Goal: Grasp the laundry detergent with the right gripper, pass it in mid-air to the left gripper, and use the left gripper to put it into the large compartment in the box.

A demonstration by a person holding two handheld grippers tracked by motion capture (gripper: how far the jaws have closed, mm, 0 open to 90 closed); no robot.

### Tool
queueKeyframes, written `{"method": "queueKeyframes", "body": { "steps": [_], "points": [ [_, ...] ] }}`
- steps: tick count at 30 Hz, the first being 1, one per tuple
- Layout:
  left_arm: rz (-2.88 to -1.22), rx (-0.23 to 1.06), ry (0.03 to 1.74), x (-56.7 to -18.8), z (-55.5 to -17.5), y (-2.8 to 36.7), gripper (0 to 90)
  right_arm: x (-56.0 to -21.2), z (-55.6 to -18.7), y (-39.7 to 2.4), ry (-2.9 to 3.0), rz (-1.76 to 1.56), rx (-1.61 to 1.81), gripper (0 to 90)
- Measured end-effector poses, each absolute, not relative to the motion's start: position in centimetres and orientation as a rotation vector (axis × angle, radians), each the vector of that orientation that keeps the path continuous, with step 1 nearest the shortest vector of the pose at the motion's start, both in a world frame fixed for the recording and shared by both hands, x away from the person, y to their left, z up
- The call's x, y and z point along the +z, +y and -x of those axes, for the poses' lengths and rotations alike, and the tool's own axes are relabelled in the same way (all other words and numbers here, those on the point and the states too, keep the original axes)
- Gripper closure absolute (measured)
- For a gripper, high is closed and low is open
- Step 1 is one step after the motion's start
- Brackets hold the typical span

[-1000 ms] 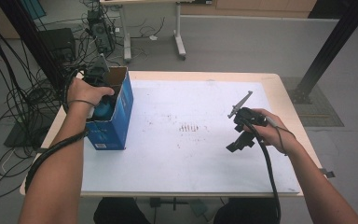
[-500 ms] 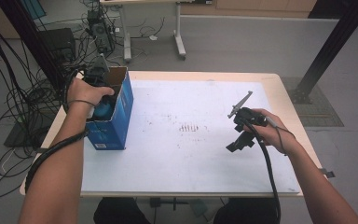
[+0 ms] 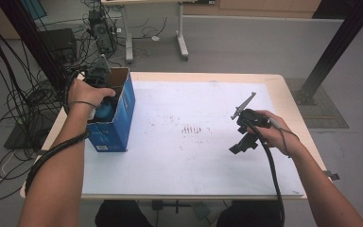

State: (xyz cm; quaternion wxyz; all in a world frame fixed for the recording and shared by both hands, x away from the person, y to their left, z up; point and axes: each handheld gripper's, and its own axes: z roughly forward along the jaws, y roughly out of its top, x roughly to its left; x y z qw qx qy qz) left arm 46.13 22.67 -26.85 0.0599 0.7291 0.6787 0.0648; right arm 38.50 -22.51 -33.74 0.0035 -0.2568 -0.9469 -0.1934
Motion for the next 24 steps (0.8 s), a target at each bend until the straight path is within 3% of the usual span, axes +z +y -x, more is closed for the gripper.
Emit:
{"method": "queueKeyframes", "body": {
  "steps": [24],
  "points": [
    [-2.201, 0.198, 2.059, -26.84, -46.06, 22.75, 37.6, -33.65, -38.45, -22.55, -2.965, 0.804, -0.608, 5.7]
  ]
}}
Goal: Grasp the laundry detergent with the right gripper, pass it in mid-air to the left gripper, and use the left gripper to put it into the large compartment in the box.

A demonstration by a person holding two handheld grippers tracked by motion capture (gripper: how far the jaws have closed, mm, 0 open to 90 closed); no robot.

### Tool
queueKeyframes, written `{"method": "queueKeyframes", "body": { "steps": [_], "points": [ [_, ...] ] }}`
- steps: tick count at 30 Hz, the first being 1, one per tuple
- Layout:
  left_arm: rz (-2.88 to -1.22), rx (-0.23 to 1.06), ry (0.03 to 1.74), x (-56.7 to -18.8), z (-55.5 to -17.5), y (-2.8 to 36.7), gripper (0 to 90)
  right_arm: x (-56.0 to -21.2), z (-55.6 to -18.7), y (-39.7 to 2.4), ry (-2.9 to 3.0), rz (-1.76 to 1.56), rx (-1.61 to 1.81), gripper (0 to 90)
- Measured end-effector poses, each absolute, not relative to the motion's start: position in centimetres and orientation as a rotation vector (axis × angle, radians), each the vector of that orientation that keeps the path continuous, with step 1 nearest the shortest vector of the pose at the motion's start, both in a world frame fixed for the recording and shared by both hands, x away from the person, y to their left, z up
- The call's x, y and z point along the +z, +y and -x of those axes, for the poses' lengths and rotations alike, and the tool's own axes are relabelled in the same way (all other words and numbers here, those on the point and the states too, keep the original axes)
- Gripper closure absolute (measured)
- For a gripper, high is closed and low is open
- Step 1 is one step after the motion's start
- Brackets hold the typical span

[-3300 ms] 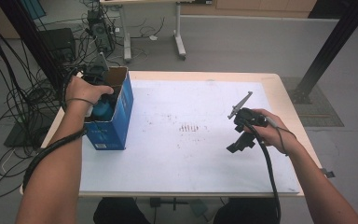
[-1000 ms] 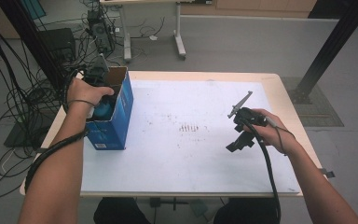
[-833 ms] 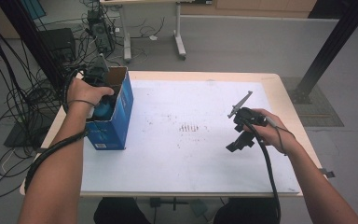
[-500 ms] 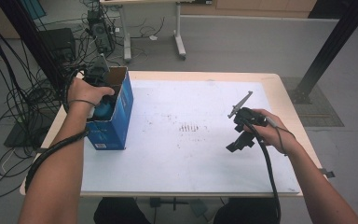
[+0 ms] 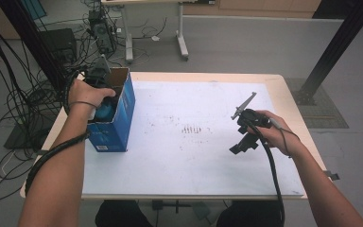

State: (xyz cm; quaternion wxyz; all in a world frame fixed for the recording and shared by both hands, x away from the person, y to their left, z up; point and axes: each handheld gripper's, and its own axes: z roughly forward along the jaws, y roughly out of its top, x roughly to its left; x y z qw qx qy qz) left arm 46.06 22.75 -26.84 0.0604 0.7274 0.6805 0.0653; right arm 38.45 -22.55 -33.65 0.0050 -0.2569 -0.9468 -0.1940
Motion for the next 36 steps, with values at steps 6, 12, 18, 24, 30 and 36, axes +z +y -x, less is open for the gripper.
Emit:
{"method": "queueKeyframes", "body": {
  "steps": [6, 12, 18, 24, 30, 36],
  "points": [
    [-2.2, 0.19, 2.06, -26.84, -46.11, 22.86, 37.5, -33.62, -38.43, -22.51, -2.966, 0.802, -0.608, 5.7],
    [-2.196, 0.191, 2.058, -26.87, -46.11, 22.92, 37.5, -33.7, -38.47, -22.52, -2.963, 0.804, -0.607, 5.8],
    [-2.192, 0.188, 2.055, -26.9, -46.1, 23.04, 37.4, -33.76, -38.53, -22.42, -2.965, 0.797, -0.604, 5.8],
    [-2.186, 0.184, 2.056, -26.92, -46.13, 23.08, 37.2, -33.89, -38.52, -22.26, -2.96, 0.792, -0.604, 6.0],
    [-2.186, 0.168, 2.055, -27.07, -46.16, 23.01, 34.8, -33.99, -38.52, -22.32, -2.957, 0.796, -0.604, 6.1],
    [-2.202, 0.175, 2.06, -26.78, -46.24, 22.81, 35.0, -34.06, -38.55, -22.37, -2.957, 0.798, -0.6, 6.1]
  ]
}}
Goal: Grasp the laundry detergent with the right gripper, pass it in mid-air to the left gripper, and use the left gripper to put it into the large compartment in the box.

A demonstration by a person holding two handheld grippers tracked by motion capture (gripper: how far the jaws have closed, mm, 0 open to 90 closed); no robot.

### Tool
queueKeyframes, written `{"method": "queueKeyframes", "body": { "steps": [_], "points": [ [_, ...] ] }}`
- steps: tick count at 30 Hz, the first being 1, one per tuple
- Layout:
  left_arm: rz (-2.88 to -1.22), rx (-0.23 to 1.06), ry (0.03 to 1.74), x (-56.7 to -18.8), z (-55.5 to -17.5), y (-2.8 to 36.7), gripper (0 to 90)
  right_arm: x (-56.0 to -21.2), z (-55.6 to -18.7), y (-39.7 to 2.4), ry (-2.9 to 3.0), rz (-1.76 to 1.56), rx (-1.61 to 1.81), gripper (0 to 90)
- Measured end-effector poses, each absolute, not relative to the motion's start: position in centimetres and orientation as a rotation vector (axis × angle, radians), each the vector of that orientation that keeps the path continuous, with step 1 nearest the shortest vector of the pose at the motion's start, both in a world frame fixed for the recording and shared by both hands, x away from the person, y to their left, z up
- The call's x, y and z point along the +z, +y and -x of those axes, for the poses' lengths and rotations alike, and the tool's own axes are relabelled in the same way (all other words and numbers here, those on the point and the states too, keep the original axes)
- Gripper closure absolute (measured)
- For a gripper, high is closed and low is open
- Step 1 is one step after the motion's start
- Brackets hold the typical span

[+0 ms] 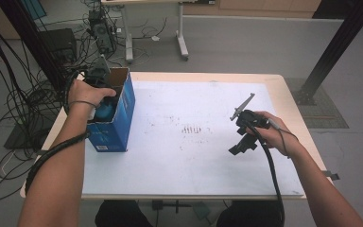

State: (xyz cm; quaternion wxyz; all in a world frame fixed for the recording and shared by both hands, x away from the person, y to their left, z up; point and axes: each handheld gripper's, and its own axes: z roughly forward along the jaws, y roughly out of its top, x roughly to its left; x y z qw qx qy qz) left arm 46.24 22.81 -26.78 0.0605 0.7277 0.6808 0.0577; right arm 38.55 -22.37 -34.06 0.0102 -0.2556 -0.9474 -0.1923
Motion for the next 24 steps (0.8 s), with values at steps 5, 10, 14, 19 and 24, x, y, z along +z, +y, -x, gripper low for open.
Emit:
{"method": "queueKeyframes", "body": {
  "steps": [5, 10, 14, 19, 24],
  "points": [
    [-2.202, 0.177, 2.057, -26.1, -46.2, 22.8, 35.2, -34.1, -38.6, -22.4, -2.955, 0.798, -0.6, 6.1],
    [-2.197, 0.184, 2.035, -25.1, -46.0, 22.7, 35.0, -34.1, -38.6, -22.3, -2.958, 0.797, -0.601, 6.1],
    [-2.191, 0.184, 2.025, -24.4, -45.9, 22.6, 35.0, -34.2, -38.6, -22.2, -2.96, 0.793, -0.6, 6.1],
    [-2.181, 0.205, 2.013, -23.2, -45.7, 22.6, 34.7, -34.1, -38.6, -22.1, -2.962, 0.794, -0.596, 6.1],
    [-2.179, 0.211, 1.988, -22.0, -45.5, 22.5, 34.5, -34.1, -38.5, -22.1, -2.96, 0.789, -0.599, 6.1]
  ]
}}
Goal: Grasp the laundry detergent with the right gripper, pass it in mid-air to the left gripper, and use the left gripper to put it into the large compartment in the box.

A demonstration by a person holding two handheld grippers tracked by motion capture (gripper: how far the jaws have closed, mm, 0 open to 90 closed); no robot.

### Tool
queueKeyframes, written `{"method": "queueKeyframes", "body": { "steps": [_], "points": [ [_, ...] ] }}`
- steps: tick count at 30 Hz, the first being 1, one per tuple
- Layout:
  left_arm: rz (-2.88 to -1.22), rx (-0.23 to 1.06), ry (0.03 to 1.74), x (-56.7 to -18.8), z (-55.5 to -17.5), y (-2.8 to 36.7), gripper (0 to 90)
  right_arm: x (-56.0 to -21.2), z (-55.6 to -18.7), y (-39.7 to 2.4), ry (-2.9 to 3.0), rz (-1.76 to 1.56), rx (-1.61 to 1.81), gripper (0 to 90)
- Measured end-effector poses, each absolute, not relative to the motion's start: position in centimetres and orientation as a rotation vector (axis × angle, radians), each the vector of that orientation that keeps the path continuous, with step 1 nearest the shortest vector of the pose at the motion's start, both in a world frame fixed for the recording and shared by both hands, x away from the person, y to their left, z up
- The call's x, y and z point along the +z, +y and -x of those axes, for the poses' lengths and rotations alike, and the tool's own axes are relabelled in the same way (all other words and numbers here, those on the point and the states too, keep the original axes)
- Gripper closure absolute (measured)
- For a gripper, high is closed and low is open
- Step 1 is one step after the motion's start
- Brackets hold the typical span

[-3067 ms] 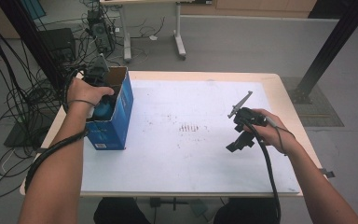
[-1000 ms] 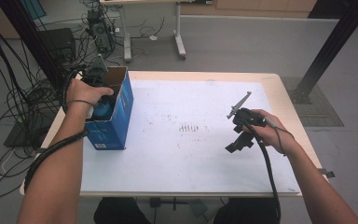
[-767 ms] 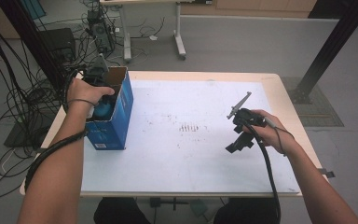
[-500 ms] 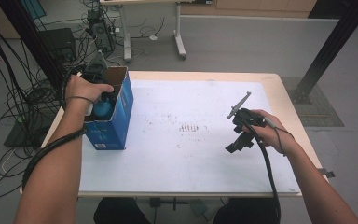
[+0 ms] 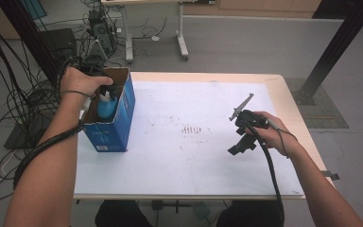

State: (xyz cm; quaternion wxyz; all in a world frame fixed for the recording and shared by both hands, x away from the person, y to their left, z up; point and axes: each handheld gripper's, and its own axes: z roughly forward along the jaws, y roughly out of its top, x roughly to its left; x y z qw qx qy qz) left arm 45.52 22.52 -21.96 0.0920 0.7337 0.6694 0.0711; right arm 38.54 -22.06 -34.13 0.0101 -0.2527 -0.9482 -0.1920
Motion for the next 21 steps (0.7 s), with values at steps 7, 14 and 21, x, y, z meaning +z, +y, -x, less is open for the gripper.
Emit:
{"method": "queueKeyframes", "body": {
  "steps": [7, 14, 21],
  "points": [
    [-2.181, 0.22, 1.956, -20.1, -45.2, 22.1, 31.6, -34.1, -38.5, -22.0, -2.962, 0.788, -0.595, 6.1],
    [-2.19, 0.236, 1.906, -18.3, -44.5, 21.2, 25.7, -33.8, -38.6, -22.0, -2.965, 0.785, -0.596, 6.1],
    [-2.207, 0.252, 1.859, -17.0, -43.9, 20.2, 18.5, -33.7, -38.6, -21.8, -2.965, 0.781, -0.594, 6.0]
  ]
}}
